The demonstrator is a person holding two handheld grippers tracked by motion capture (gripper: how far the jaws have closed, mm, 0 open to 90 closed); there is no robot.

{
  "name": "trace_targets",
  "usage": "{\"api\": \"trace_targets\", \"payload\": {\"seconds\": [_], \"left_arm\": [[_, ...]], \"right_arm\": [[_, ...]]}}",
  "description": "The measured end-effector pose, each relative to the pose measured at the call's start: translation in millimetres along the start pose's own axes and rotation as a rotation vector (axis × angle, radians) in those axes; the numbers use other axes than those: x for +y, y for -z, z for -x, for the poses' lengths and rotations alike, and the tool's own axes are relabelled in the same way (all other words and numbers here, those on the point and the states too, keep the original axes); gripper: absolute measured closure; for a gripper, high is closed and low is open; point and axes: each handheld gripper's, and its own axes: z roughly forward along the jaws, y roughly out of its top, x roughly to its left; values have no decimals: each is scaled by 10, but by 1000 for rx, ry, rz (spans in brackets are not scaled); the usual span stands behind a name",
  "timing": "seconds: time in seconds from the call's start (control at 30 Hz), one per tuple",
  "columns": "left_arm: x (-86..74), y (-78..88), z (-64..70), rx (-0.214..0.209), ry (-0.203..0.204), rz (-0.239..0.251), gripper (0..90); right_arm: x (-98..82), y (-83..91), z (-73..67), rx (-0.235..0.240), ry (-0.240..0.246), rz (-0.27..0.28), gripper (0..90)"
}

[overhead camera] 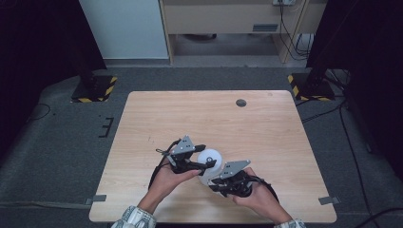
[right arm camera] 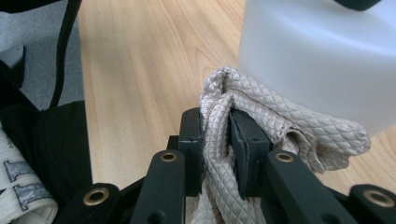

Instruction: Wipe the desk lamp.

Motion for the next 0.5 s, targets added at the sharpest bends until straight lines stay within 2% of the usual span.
{"api": "trace_targets", "payload": {"seconds": [0.1, 0.23, 0.37, 0.5], "left_arm": [[2, -4, -4, -2, 0, -1, 258], [4, -4, -4, -2, -1, -2, 257], [4, -4, -2, 0, -2, -2, 257], [5, -7, -3, -2, 0, -1, 257]], "right_arm": [[9, 6, -5, -4, -1, 1, 756], [118, 52, -63, -7, 13, 50, 755], [176, 23, -89, -3, 22, 55, 756], [184, -82, -99, 8, 27, 41, 756]]}}
